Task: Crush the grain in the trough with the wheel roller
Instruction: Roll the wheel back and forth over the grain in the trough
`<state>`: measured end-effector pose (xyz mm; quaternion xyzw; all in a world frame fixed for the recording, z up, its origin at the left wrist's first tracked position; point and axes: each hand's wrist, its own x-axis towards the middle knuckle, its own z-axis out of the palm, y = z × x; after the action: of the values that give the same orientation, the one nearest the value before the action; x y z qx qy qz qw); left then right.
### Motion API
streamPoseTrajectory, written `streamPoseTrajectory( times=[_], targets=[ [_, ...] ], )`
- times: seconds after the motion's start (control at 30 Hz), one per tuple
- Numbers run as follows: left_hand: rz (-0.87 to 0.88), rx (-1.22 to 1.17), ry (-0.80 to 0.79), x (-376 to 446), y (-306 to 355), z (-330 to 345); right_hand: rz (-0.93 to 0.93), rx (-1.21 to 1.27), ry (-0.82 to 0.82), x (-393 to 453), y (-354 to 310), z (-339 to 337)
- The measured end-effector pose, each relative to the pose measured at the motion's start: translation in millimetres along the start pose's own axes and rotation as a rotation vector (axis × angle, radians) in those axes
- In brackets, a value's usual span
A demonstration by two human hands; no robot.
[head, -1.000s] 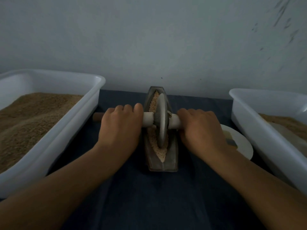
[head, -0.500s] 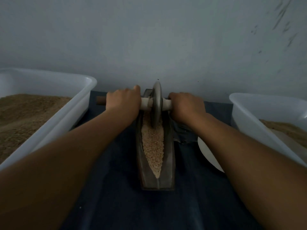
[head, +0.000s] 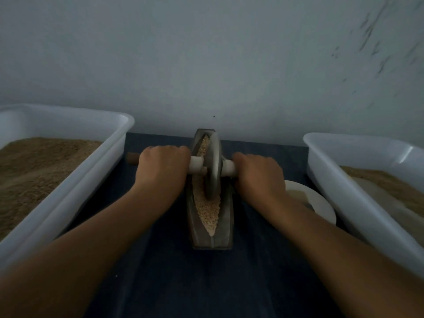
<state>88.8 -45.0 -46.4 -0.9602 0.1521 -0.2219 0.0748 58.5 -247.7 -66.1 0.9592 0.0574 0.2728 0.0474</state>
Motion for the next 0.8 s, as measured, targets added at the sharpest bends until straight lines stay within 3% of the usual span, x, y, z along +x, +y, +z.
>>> streamPoseTrajectory(
  times=[0.4,0.8],
  targets=[
    [0.031,0.007,0.135,-56.2,3.7,-19.4,-0.019,0.060,0.102,-47.9,-14.7,-34.4],
    [0.031,-0.064,0.089,22.8,-4.7,26.5,0.013,-0.080,-0.017,28.8,3.7,10.2]
  ],
)
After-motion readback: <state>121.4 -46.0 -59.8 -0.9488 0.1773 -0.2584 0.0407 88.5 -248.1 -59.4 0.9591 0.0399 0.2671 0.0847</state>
